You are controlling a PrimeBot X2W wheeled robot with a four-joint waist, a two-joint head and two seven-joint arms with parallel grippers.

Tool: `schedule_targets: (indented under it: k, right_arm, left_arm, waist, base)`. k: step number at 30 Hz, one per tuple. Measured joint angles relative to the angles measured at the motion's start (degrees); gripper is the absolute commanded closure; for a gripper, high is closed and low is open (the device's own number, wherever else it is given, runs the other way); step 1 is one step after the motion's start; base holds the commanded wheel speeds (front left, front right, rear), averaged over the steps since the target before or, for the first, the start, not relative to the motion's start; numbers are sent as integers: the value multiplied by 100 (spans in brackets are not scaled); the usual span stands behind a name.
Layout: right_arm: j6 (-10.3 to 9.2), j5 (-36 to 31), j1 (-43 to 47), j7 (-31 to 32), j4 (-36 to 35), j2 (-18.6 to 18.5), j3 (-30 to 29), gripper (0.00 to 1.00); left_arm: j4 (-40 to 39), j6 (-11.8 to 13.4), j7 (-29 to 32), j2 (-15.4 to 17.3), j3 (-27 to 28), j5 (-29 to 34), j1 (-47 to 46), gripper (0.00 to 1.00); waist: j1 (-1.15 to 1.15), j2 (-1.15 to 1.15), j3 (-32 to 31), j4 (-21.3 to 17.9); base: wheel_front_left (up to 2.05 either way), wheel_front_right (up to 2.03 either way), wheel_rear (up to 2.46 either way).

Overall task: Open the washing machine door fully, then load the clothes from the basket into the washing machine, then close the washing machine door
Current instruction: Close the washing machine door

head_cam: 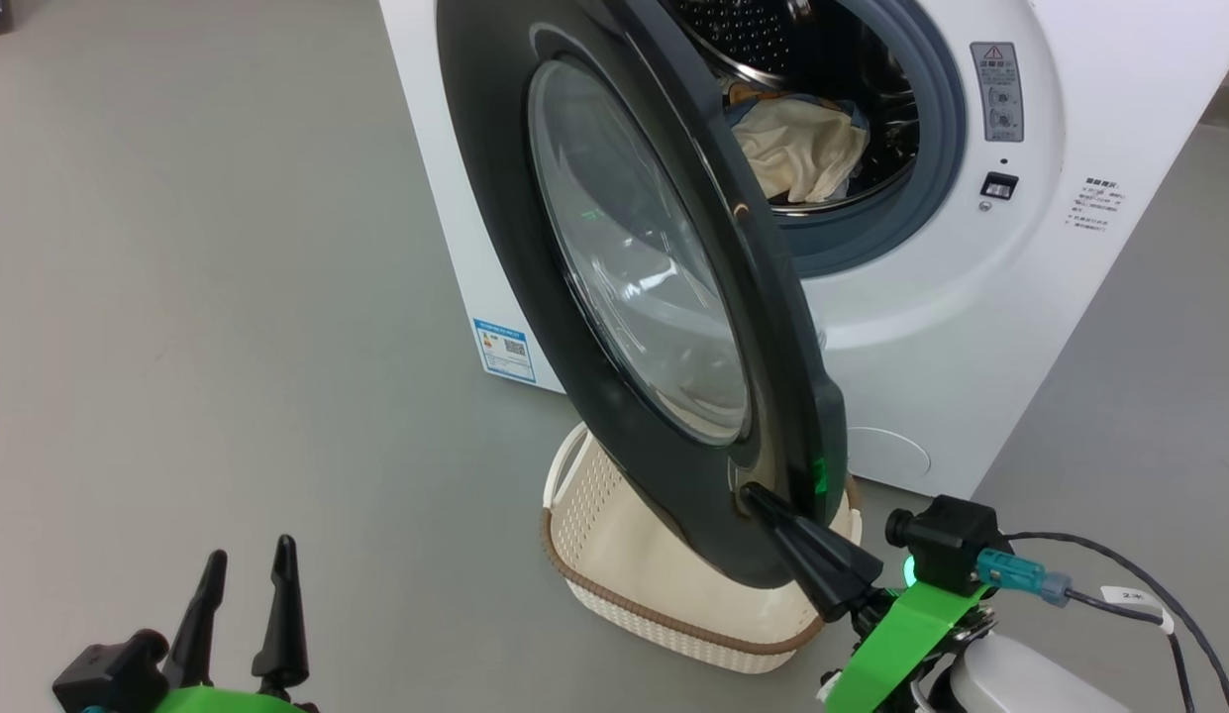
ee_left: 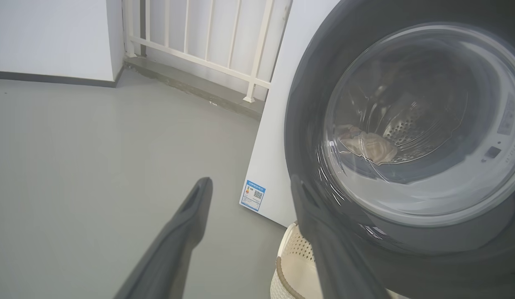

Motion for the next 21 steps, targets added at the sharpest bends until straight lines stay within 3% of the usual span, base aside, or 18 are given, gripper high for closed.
schedule_targets:
  k: [21]
  right_arm:
    - [27,-76,-1071,0,546,-336,-567,100]
  left_arm:
    - [-188,-1,0,-13,-427,-121,-534,0]
  waist:
    - [1,0,773,-346]
  base:
    - [0,0,0]
